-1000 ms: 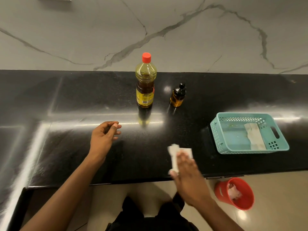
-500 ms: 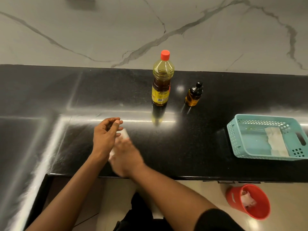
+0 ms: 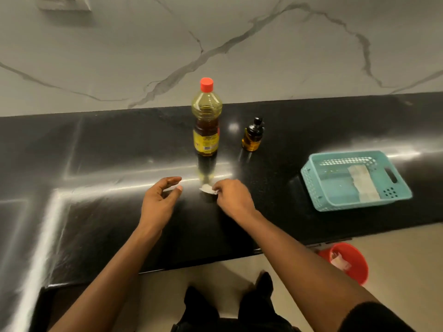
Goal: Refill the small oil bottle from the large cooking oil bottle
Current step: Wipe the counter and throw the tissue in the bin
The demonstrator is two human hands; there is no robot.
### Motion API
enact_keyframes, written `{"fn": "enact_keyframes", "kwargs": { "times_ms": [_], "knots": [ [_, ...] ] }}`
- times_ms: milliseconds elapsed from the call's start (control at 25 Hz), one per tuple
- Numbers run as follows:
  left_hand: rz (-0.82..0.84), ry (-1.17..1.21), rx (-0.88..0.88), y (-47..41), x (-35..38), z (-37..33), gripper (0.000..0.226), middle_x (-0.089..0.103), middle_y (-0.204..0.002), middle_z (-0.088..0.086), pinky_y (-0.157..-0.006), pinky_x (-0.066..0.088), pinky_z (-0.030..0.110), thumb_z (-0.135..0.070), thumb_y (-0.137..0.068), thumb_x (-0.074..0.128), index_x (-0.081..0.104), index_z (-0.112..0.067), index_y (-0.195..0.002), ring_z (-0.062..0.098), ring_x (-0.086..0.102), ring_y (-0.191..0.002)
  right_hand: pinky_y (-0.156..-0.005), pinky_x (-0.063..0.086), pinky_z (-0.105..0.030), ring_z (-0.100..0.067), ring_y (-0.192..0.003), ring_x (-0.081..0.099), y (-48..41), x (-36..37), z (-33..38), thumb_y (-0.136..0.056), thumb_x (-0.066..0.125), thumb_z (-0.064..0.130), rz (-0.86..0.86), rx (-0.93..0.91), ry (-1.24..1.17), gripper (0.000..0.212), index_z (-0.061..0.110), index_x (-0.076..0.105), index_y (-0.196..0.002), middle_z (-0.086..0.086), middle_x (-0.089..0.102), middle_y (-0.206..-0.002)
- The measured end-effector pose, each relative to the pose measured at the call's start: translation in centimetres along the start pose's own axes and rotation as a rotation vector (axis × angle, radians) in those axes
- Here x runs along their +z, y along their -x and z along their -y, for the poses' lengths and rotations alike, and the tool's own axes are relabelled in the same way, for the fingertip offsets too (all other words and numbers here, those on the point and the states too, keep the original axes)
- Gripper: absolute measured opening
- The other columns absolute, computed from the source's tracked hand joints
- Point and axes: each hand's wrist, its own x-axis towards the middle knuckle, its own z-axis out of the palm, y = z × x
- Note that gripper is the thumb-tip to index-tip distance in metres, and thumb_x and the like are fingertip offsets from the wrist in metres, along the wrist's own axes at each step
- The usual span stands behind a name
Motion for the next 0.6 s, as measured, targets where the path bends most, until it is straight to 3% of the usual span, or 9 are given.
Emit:
{"fn": "enact_keyframes", "kwargs": {
  "times_ms": [80,200,320,400,480,600],
  "knots": [
    [0.175,-0.027,-0.021,0.3,3.8,-1.5,0.033,0.076,-0.118,-0.015,-0.089,0.066,0.028,-0.017,-0.102,0.077,0.072,-0.031,-0.131,0.005,0.079,-0.097,-0.095,0.062,-0.038,-0.02,-0.101,0.075,1.6,-2.6,-1.7,-0.096,0.065,0.002,-0.034,0.185,-0.422,0.027,0.016,0.085,-0.106,-0.003,0.081,-0.106],
    [0.336,-0.031,-0.022,1.8,10.0,-4.2,0.024,0.082,-0.113,0.002,-0.091,0.068,0.043,-0.016,-0.098,0.08,0.078,-0.023,-0.121,0.019,0.082,-0.099,-0.089,0.065,-0.034,-0.015,-0.098,0.078,5.4,-6.3,-4.4,-0.097,0.07,0.003,-0.134,0.241,-0.787,0.019,0.013,0.085,-0.105,-0.002,0.082,-0.103],
    [0.364,-0.052,0.117,3.8,15.9,-7.3,0.015,0.086,-0.094,0.002,-0.08,0.068,0.043,-0.012,-0.097,0.081,0.081,-0.025,-0.103,0.02,0.083,-0.088,-0.093,0.062,-0.026,-0.013,-0.108,0.076,9.6,-9.9,-8.7,-0.097,0.072,0.004,-0.256,0.196,-1.002,0.029,0.011,0.078,-0.125,-0.006,0.08,-0.117],
    [0.405,-0.042,0.159,5.9,20.8,-9.3,0.016,0.086,-0.09,-0.001,-0.072,0.069,0.036,-0.008,-0.096,0.081,0.081,-0.023,-0.1,0.021,0.084,-0.085,-0.1,0.061,-0.033,-0.019,-0.117,0.075,13.2,-12.0,-13.2,-0.094,0.072,-0.001,-0.327,0.186,-1.12,0.041,0.012,0.072,-0.133,-0.007,0.079,-0.122],
    [0.429,-0.041,0.201,8.6,25.9,-10.6,0.021,0.086,-0.089,-0.004,-0.067,0.067,0.026,-0.003,-0.095,0.081,0.081,-0.023,-0.099,0.014,0.084,-0.082,-0.104,0.06,-0.042,-0.023,-0.116,0.075,16.8,-13.8,-18.0,-0.089,0.071,0.0,-0.431,0.241,-1.179,0.04,0.014,0.076,-0.126,-0.006,0.08,-0.119],
    [0.573,-0.108,0.301,13.9,35.2,-11.1,0.024,0.082,-0.083,-0.011,-0.068,0.061,0.012,0.002,-0.092,0.081,0.08,-0.021,-0.096,-0.002,0.08,-0.076,-0.098,0.062,-0.049,-0.027,-0.097,0.079,23.4,-15.6,-25.4,-0.089,0.069,-0.006,-0.611,0.383,-1.153,0.031,0.018,0.084,-0.099,-0.013,0.083,-0.104]
  ]
}}
